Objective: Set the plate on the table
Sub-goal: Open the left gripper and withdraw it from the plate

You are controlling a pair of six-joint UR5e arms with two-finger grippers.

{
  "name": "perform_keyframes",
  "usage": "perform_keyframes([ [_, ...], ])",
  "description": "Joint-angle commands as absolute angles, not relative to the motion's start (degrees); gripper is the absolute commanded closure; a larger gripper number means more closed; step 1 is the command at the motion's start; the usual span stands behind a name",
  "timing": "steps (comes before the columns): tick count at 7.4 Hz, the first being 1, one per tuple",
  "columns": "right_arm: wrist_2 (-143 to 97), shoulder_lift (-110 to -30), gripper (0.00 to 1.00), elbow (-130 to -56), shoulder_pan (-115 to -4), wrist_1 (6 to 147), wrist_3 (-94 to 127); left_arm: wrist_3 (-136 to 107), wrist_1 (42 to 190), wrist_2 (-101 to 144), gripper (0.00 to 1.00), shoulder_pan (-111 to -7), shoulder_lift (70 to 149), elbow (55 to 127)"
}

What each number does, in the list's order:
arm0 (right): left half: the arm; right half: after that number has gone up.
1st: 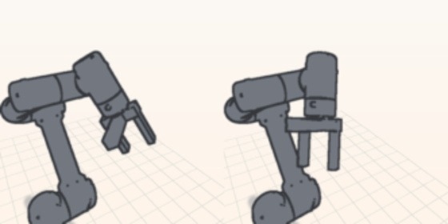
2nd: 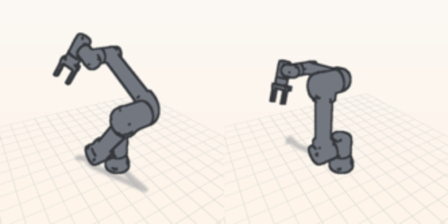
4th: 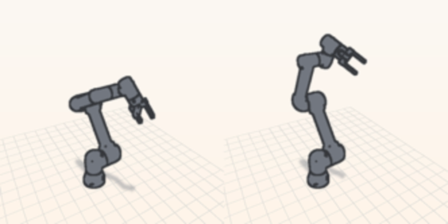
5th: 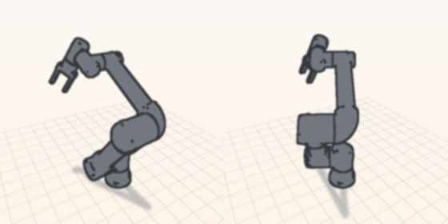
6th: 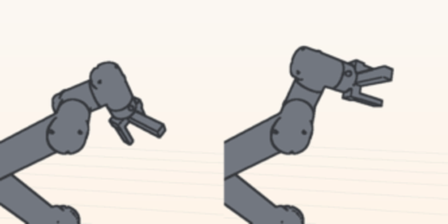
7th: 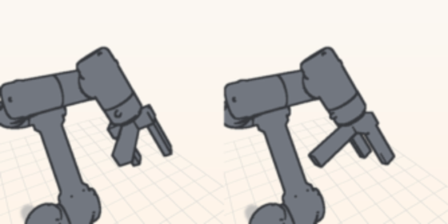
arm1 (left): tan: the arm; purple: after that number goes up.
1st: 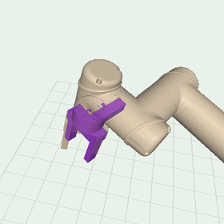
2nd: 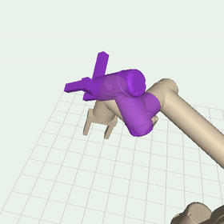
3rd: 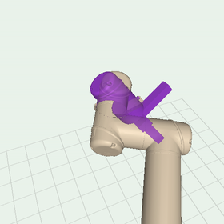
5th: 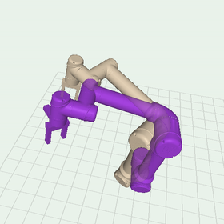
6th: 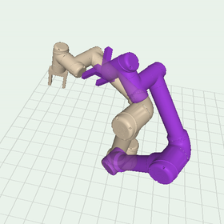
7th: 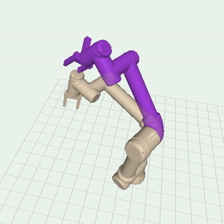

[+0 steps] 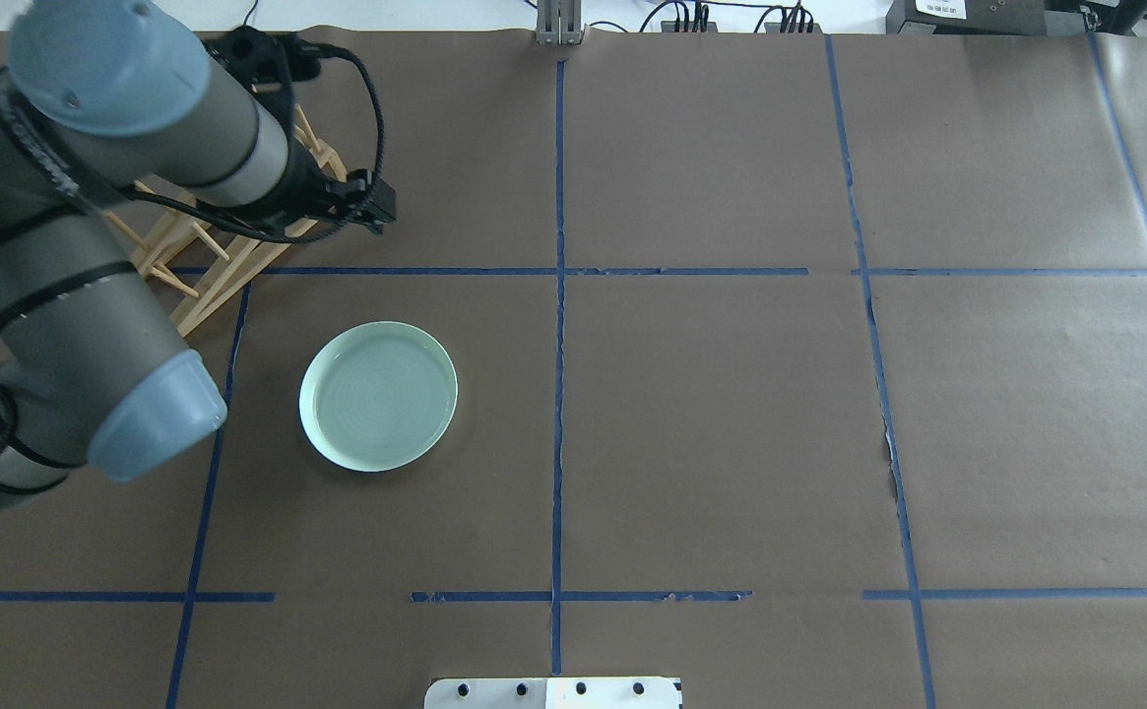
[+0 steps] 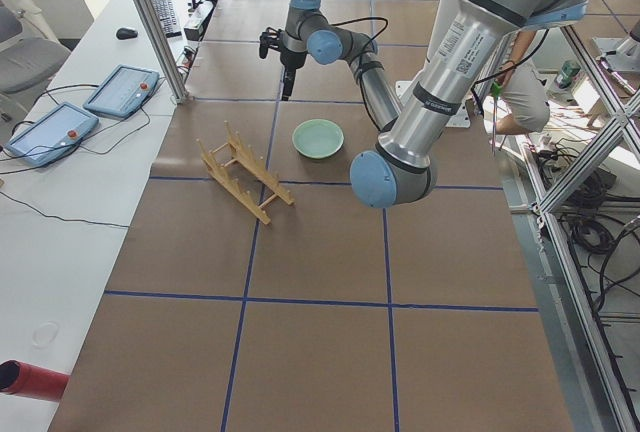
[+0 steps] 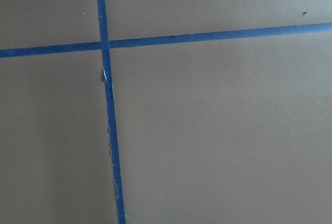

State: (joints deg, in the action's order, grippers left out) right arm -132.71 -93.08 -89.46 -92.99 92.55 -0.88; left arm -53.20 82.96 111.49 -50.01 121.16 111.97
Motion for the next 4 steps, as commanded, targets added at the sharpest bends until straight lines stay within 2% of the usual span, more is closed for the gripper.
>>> perform_keyframes([
  [1, -132.71, -93.08, 0.00, -89.39, -92.99, 92.55, -0.88, -22.90, 82.71, 122.92, 0.00, -70.04, 111.58, 111.46],
  [3, -132.71, -93.08, 0.00, -89.38, -92.99, 92.55, -0.88, -2.03, 82.01, 127.94, 0.00, -84.57, 103.05, 106.55],
  [4, -132.71, -93.08, 0.00, -89.47, -92.99, 92.55, -0.88, -0.63, 81.31, 129.53, 0.00, -87.07, 98.83, 103.74],
])
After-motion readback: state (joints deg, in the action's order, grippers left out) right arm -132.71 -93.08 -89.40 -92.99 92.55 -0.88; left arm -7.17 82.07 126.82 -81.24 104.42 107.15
